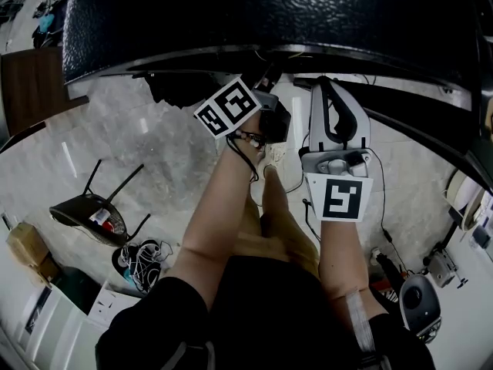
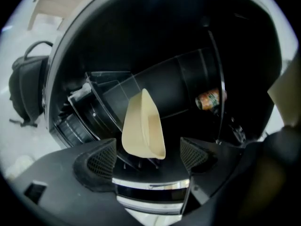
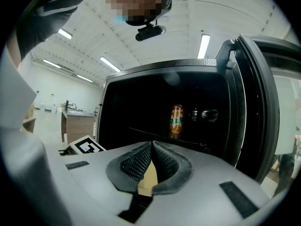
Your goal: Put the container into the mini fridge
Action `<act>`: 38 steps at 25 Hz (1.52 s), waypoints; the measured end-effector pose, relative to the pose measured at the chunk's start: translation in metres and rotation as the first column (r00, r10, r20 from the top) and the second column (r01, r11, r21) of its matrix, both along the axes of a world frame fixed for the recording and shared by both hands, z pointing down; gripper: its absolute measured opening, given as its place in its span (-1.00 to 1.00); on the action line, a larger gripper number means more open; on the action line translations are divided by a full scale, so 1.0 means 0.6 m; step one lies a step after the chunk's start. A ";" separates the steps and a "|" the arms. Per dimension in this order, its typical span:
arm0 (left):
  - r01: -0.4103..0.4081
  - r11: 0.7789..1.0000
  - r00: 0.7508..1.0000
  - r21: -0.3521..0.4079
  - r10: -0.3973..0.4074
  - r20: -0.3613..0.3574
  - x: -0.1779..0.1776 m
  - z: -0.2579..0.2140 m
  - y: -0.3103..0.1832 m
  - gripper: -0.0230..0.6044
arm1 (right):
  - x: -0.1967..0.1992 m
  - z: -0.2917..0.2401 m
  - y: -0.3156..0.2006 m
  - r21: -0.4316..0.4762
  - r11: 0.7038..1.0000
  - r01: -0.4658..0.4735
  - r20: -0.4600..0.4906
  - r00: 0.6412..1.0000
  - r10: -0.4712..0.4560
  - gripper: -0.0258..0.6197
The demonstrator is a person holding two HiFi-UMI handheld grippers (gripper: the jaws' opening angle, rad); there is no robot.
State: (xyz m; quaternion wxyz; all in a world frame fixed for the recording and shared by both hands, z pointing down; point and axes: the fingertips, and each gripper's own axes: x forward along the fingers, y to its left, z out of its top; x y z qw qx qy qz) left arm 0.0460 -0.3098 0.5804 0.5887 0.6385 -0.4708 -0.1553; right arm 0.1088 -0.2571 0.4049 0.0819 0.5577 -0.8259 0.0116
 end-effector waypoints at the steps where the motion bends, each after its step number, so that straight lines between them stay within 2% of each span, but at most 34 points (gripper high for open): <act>1: -0.014 1.000 1.000 0.015 0.013 0.022 0.000 -0.004 0.007 0.33 | 0.001 -0.002 0.001 0.004 1.000 -0.001 0.001 1.000 0.001 -0.81; 3: -0.050 0.997 0.996 0.051 0.046 0.081 -0.001 -0.008 0.021 0.33 | 0.002 -0.002 0.003 0.009 1.000 0.000 -0.002 1.000 0.000 -0.81; 5: -0.115 0.990 0.981 0.084 0.100 0.167 0.004 -0.005 0.037 0.33 | 0.003 0.000 0.007 0.010 1.000 0.000 -0.003 1.000 0.000 -0.81; 7: -0.185 0.977 0.952 0.102 0.153 0.265 0.007 0.001 0.054 0.33 | 0.006 0.004 0.012 0.008 1.000 -0.008 -0.004 1.000 0.008 -0.81; 9: -0.249 0.961 0.911 0.117 0.191 0.366 0.007 0.005 0.068 0.33 | 0.009 0.009 0.018 0.006 1.000 -0.017 -0.003 1.000 0.017 -0.81; 10: -0.284 0.950 0.881 0.127 0.206 0.426 0.007 0.005 0.074 0.33 | 0.010 0.012 0.021 0.002 1.000 -0.017 -0.001 1.000 0.017 -0.81; 12: -0.357 0.922 0.805 0.148 0.223 0.550 0.009 0.001 0.083 0.33 | 0.007 0.019 0.026 -0.009 1.000 -0.007 0.006 1.000 0.007 -0.81; 14: -0.416 0.895 0.733 0.161 0.226 0.641 0.013 -0.005 0.089 0.33 | 0.005 0.026 0.030 -0.017 1.000 0.000 0.008 1.000 0.000 -0.81; 19: -0.528 0.829 0.580 0.184 0.194 0.791 0.020 -0.024 0.096 0.33 | 0.004 0.037 0.034 -0.024 1.000 -0.008 0.007 1.000 0.008 -0.81; 21: -0.554 0.811 0.537 0.187 0.177 0.825 0.020 -0.025 0.095 0.33 | 0.004 0.046 0.037 -0.031 1.000 0.002 -0.017 1.000 -0.003 -0.81; 23: -0.557 0.810 0.523 0.185 0.169 0.835 0.020 -0.019 0.095 0.33 | 0.005 0.059 0.042 -0.042 0.999 0.018 -0.047 0.999 -0.020 -0.81; 24: -0.544 0.819 0.518 0.184 0.156 0.841 0.016 -0.017 0.094 0.31 | 0.003 0.061 0.043 -0.045 0.999 0.015 -0.042 0.999 -0.017 -0.81; 25: -0.521 0.834 0.512 0.184 0.132 0.849 0.009 -0.016 0.092 0.13 | 0.001 0.061 0.043 -0.046 0.999 0.011 -0.032 0.999 -0.012 -0.81; 26: -0.493 0.850 0.504 0.186 0.105 0.857 -0.001 -0.016 0.091 -0.66 | -0.001 0.060 0.044 -0.047 0.999 0.009 -0.023 1.000 -0.010 -0.81; 27: -0.475 0.859 0.500 0.190 0.085 0.862 -0.008 -0.016 0.090 -0.85 | -0.004 0.058 0.045 -0.048 0.999 0.005 -0.012 1.000 -0.006 -0.81; 29: -0.467 0.861 0.506 0.201 0.075 0.859 -0.011 -0.014 0.087 -0.85 | -0.006 0.055 0.043 -0.049 0.999 -0.005 0.005 1.000 0.005 -0.81; 35: -0.490 0.846 0.529 0.212 0.095 0.844 0.015 -0.001 0.062 -0.85 | 0.003 0.069 0.041 -0.061 0.998 -0.014 -0.005 1.000 0.014 -0.81; 38: -0.502 0.837 0.528 0.218 0.097 0.844 0.028 -0.003 0.049 -0.85 | 0.008 0.073 0.040 -0.064 0.998 -0.019 -0.008 1.000 0.018 -0.81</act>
